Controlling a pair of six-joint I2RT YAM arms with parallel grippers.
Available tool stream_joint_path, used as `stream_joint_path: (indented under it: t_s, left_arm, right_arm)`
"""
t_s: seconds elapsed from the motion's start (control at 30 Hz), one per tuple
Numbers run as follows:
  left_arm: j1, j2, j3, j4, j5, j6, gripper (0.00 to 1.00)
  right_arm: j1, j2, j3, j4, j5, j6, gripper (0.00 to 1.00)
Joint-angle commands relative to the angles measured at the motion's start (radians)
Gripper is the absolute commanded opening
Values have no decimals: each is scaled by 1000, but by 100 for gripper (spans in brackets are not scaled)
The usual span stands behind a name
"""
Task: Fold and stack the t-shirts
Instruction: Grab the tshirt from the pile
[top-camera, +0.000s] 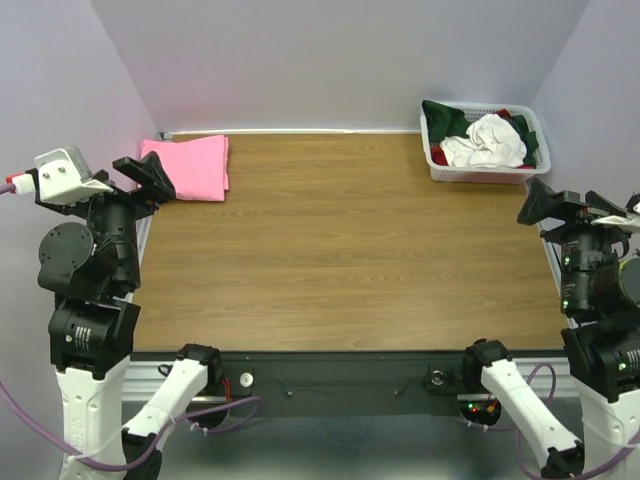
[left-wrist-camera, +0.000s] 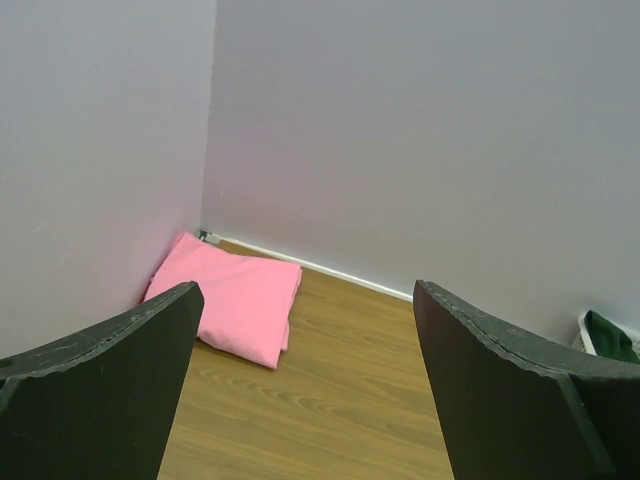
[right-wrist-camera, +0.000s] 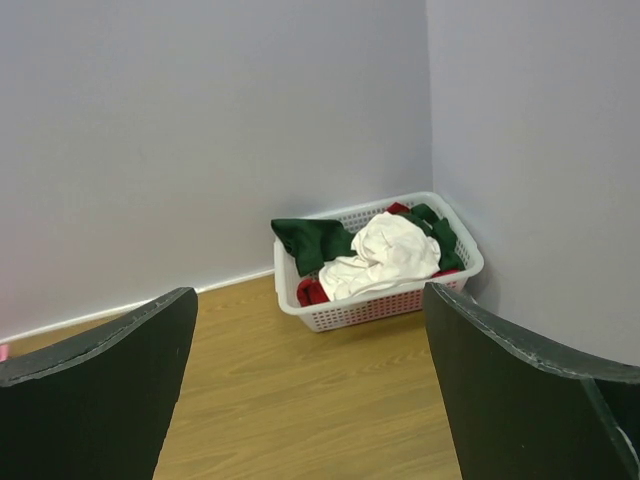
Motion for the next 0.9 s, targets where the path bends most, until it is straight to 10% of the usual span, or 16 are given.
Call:
stream_joint_path:
  t_s: [0.0, 0.57, 0.87]
  left_arm:
    - [-9, 10, -23, 59, 2, 26, 99]
    - [-31, -112, -621, 299, 135, -35, 98]
    - [-72, -162, -868, 439, 131, -69, 98]
  right_arm:
    - [8, 37, -14, 15, 21, 18, 100]
    - [2, 839, 264, 15, 183, 149, 100]
    - [-214, 1351, 629, 13, 82, 175, 98]
